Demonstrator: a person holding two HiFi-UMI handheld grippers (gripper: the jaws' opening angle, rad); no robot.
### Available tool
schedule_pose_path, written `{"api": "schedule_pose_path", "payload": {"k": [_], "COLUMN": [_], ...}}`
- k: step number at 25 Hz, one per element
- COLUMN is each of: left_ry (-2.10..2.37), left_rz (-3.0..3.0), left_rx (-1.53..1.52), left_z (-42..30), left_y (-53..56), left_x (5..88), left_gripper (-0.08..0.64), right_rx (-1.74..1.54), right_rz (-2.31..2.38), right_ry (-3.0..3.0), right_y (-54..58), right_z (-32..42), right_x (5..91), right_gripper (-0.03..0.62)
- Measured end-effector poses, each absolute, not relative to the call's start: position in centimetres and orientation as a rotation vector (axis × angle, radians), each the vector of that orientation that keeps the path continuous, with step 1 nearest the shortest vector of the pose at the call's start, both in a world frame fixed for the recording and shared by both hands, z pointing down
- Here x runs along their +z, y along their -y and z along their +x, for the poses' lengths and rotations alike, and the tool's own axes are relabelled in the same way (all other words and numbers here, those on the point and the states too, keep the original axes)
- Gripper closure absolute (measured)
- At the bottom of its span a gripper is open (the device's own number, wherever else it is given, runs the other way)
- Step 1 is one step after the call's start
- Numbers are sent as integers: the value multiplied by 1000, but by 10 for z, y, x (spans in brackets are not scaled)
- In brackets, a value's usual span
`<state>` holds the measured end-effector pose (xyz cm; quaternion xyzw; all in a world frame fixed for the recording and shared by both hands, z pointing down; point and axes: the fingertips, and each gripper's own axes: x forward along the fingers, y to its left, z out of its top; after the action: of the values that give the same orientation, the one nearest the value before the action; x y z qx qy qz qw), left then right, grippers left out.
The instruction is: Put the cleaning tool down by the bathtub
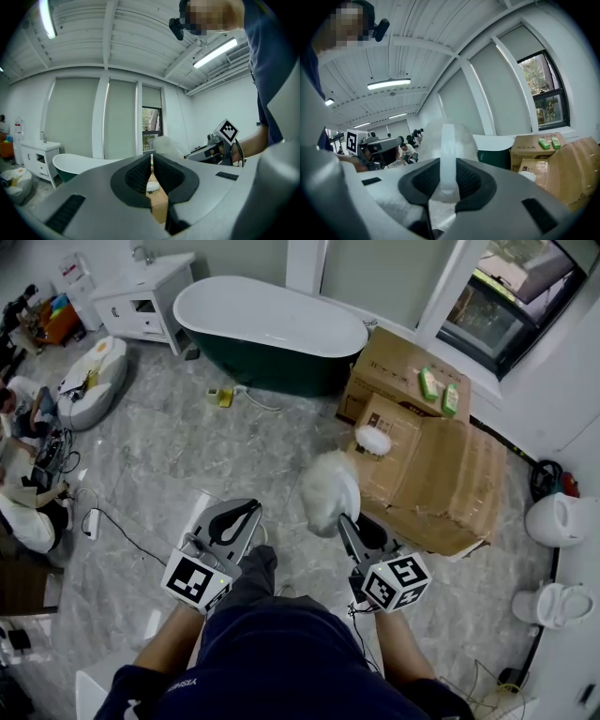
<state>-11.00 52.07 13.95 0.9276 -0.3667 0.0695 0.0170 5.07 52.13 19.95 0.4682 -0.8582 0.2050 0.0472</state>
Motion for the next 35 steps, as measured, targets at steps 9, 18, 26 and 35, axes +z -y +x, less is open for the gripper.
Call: {"api": "schedule_pose_path", "payload": {"k": [9,18,26,35], "left_ry": [1101,1055,1007,979], "left_rz": [2871,2853,2851,2861], "left_rx": [221,234,235,217], "left_z": [-125,-156,-184,-206], "left_y": [-452,-365,-298,-238], "left_x": [153,162,166,163], "left_gripper": [518,518,518,518], "right_rx": [654,691,708,699], "right_rz": [1443,1469,1491,1509], "right_ry": [2580,2534,2500,2482], "right_y": [-457,-377,-313,-256], "right_z": [37,7,-23,-47], "right_x": [212,220,222,218], "right_gripper": [500,500,500,500]}}
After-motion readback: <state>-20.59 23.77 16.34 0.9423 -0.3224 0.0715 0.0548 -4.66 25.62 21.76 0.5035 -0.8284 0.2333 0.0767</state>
